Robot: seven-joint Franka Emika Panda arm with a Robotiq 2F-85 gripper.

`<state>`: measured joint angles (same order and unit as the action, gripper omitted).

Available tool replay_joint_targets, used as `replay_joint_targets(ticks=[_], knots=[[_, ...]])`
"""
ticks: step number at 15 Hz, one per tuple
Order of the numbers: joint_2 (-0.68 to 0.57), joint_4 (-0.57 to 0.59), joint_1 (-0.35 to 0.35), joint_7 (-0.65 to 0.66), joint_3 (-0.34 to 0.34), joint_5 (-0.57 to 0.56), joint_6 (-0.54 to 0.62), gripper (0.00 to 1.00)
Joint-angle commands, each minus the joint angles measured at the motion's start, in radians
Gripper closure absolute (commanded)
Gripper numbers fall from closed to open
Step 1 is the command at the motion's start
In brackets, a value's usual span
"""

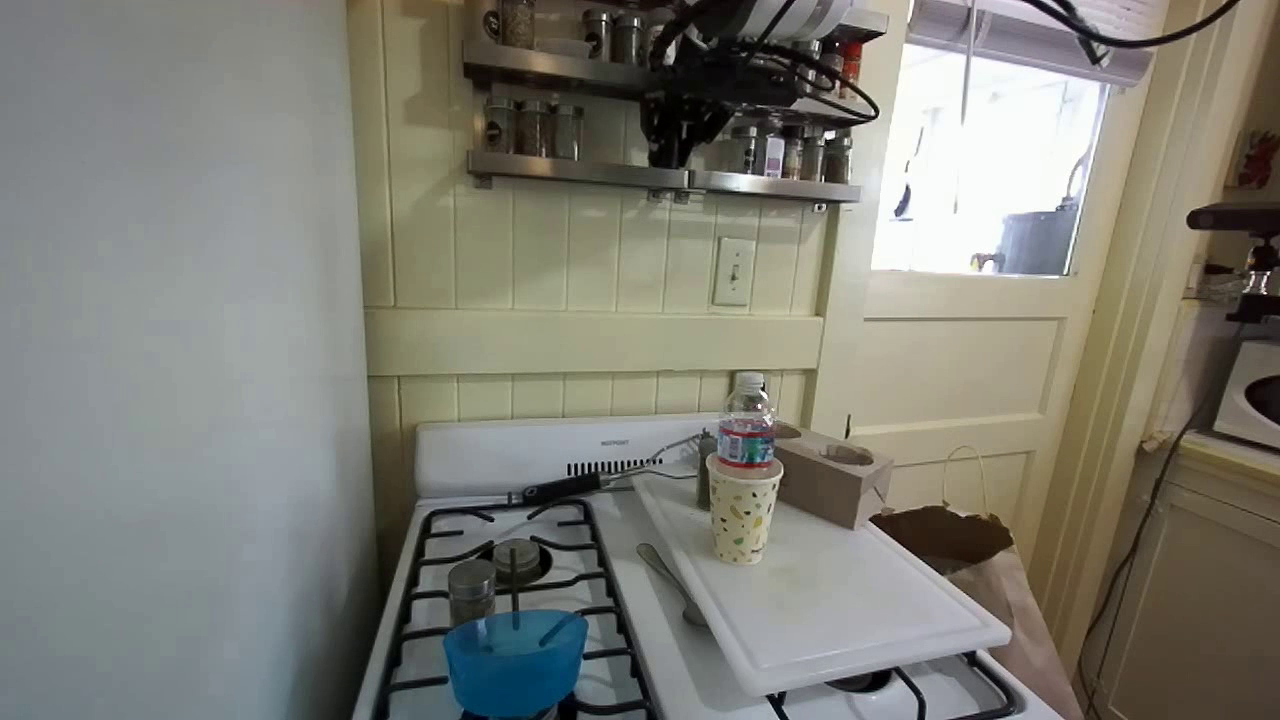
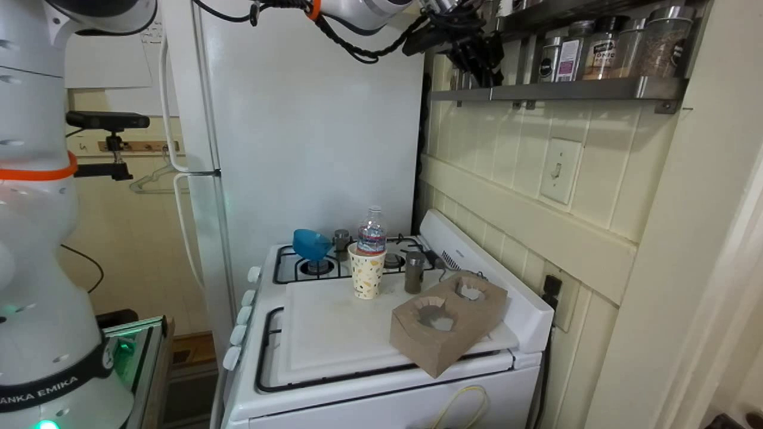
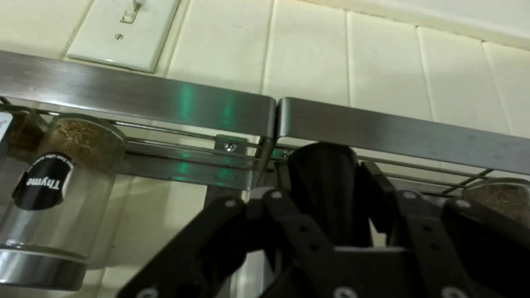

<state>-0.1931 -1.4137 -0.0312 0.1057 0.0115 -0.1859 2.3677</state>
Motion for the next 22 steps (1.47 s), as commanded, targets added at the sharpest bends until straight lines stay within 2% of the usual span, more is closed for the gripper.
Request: replay_joint_targets(ticks=[1, 3, 4, 8, 10, 18, 19, 21, 22], knots=[[-0.024, 0.030, -0.001, -0.011, 0.000, -0.005, -0.015, 0.80], [-0.028, 0.031, 0.000, -0.012, 0.001, 0.001, -0.016, 0.80], [-0.030, 0.031, 0.000, -0.012, 0.001, 0.000, -0.017, 0.36], [-0.032, 0.033, -0.002, -0.017, 0.007, 0.000, -0.016, 0.08], [-0.035, 0.039, -0.003, -0.018, 0.009, -0.001, -0.014, 0.00], [-0.032, 0.043, -0.004, -0.015, 0.003, -0.008, -0.014, 0.00], [-0.031, 0.043, -0.005, -0.010, 0.001, -0.013, -0.016, 0.25], [-0.028, 0.041, -0.008, -0.001, -0.003, -0.026, -0.020, 0.27], [-0.026, 0.040, -0.009, 0.002, -0.005, -0.033, -0.019, 0.36]])
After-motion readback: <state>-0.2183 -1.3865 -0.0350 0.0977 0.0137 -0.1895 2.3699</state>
